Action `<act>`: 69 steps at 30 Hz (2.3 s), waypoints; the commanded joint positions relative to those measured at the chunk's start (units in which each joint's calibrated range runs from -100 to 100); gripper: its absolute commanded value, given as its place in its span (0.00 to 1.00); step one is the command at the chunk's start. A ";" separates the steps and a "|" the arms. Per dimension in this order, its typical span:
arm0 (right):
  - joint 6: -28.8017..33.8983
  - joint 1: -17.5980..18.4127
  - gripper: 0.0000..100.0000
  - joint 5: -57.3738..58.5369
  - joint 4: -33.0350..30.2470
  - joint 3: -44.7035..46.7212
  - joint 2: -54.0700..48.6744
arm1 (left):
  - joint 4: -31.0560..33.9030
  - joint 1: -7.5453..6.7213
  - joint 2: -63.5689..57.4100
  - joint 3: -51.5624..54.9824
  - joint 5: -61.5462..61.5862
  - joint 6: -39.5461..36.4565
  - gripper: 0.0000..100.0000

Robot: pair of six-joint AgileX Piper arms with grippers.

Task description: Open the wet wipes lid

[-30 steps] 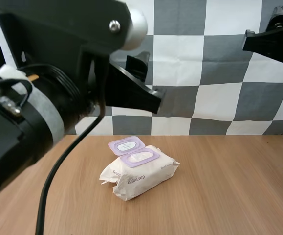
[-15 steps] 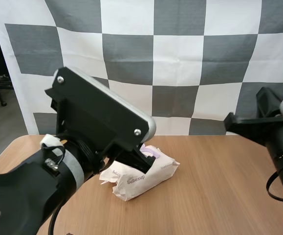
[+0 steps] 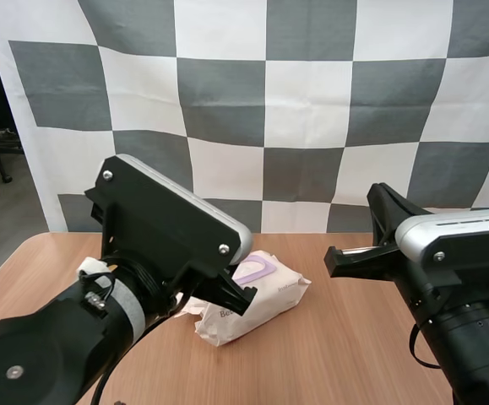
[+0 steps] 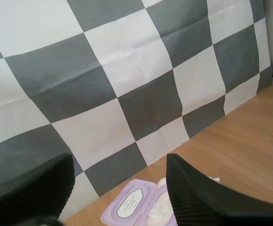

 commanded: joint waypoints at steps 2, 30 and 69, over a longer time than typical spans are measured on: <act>0.00 0.01 0.00 -0.08 0.01 0.02 0.00 | 0.47 0.66 -3.30 0.06 -0.91 0.01 0.93; 0.00 0.01 0.00 -0.24 0.01 0.02 0.00 | 35.24 -24.23 -7.56 25.22 -85.32 -47.70 0.92; 0.00 0.01 0.00 -0.24 0.01 0.02 0.00 | 85.57 -24.88 -7.56 25.22 -59.16 -87.25 0.90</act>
